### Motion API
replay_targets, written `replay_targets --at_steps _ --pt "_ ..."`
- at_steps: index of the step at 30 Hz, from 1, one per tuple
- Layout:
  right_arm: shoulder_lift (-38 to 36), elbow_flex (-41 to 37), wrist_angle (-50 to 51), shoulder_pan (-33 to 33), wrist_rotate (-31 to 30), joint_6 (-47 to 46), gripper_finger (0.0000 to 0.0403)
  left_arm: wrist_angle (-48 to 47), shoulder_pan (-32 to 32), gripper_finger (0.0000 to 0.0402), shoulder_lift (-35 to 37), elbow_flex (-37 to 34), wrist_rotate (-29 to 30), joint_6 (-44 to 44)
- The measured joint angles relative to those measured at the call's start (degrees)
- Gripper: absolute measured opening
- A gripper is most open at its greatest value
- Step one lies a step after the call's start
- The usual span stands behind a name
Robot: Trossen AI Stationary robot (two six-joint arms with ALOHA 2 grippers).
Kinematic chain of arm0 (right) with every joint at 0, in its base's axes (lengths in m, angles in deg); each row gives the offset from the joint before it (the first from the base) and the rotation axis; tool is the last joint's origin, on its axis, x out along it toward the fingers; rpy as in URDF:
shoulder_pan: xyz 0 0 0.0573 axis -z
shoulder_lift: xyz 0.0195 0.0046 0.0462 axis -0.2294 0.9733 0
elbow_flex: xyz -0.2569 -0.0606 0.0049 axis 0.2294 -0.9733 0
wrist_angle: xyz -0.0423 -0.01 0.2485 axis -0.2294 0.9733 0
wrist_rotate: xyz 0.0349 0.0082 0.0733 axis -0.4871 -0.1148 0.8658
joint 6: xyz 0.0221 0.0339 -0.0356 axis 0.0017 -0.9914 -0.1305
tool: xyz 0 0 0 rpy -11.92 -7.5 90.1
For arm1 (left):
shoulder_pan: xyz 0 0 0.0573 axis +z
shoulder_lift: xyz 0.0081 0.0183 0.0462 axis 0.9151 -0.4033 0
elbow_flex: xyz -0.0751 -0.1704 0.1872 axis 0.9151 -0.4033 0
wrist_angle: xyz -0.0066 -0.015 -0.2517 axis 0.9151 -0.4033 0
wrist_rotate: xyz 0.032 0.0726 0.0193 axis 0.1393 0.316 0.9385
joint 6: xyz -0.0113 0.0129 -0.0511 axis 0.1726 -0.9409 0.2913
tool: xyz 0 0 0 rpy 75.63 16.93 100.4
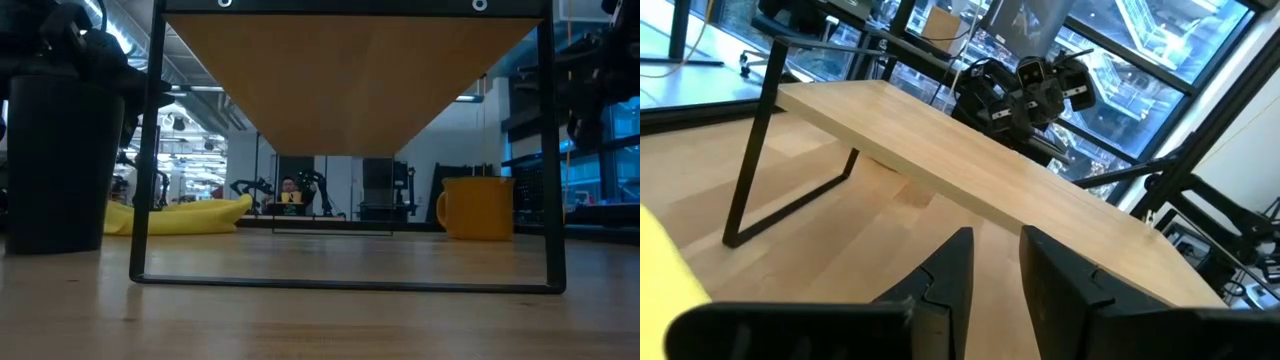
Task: Stack small to large cups/mugs on shelf
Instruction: Put the orange mug on the shelf
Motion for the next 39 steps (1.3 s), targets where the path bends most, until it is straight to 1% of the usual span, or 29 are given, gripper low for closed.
replay_targets --at_steps 2,5,8,12,15,16,18,20,21,23,26,27,29,31,34,35,37,39 --pt "0.0 0.0 -0.2 0.0 -0.1 0.1 0.0103 0.0 0.0 0.008 0.0 0.0 0.0 0.0" --pt "0.0 0.0 -0.9 0.0 -2.4 4.1 0.0103 0.0 0.0 0.008 0.0 0.0 0.0 0.0" --pt "0.0 0.0 -2.6 0.0 -3.3 6.0 0.0103 0.0 0.0 0.008 0.0 0.0 0.0 0.0" --pt "0.0 0.0 -9.3 0.0 -1.3 6.5 0.0103 0.0 0.0 0.008 0.0 0.0 0.0 0.0" --pt "0.0 0.0 -16.7 0.0 -1.2 13.4 0.0103 0.0 0.0 0.008 0.0 0.0 0.0 0.4" --pt "0.0 0.1 -19.6 0.0 -2.6 16.7 0.0103 0.0 0.0 0.008 0.0 0.0 0.0 0.4" --pt "0.0 1.4 -23.8 0.0 -7.4 21.8 0.0103 0.0 0.0 0.008 0.0 0.0 0.0 0.0" --pt "0.0 3.7 -24.9 0.0 -11.1 26.6 0.0103 0.0 0.0 0.008 0.0 0.0 0.0 0.0" --pt "0.0 5.0 -24.7 0.1 -11.5 28.7 0.0103 0.0 0.0 0.008 0.0 0.0 0.0 0.0" --pt "0.0 7.3 -24.5 0.0 -9.7 32.1 0.0103 0.0 0.0 0.008 0.0 0.0 0.0 0.0" --pt "0.0 9.4 -24.2 0.0 -3.6 37.8 0.0103 0.0 0.0 0.008 0.0 0.0 0.0 0.0" --pt "0.0 10.0 -24.2 0.0 -3.0 40.7 0.0103 0.0 0.0 0.008 0.0 0.0 0.0 0.0" --pt "0.0 10.6 -24.3 0.0 -4.2 42.9 0.0103 0.0 0.0 0.008 0.0 0.0 0.0 0.0" --pt "0.0 10.8 -24.2 0.0 -4.8 43.2 0.0103 0.0 0.0 0.008 0.0 0.0 0.0 0.0" --pt "0.0 11.2 -24.3 0.0 -2.0 40.8 0.0103 0.2 0.0 0.008 0.0 0.0 0.0 0.0" --pt "0.0 11.2 -24.2 0.0 -2.1 40.9 0.0103 0.3 0.0 0.008 0.0 0.0 0.0 0.0" --pt "0.0 11.2 -24.1 0.0 -4.2 42.0 0.0103 0.3 0.0 0.008 0.0 0.0 0.0 0.0" --pt "0.0 11.2 -23.6 0.0 -4.8 41.6 0.0103 0.3 0.0 0.008 0.0 0.0 0.0 0.0"
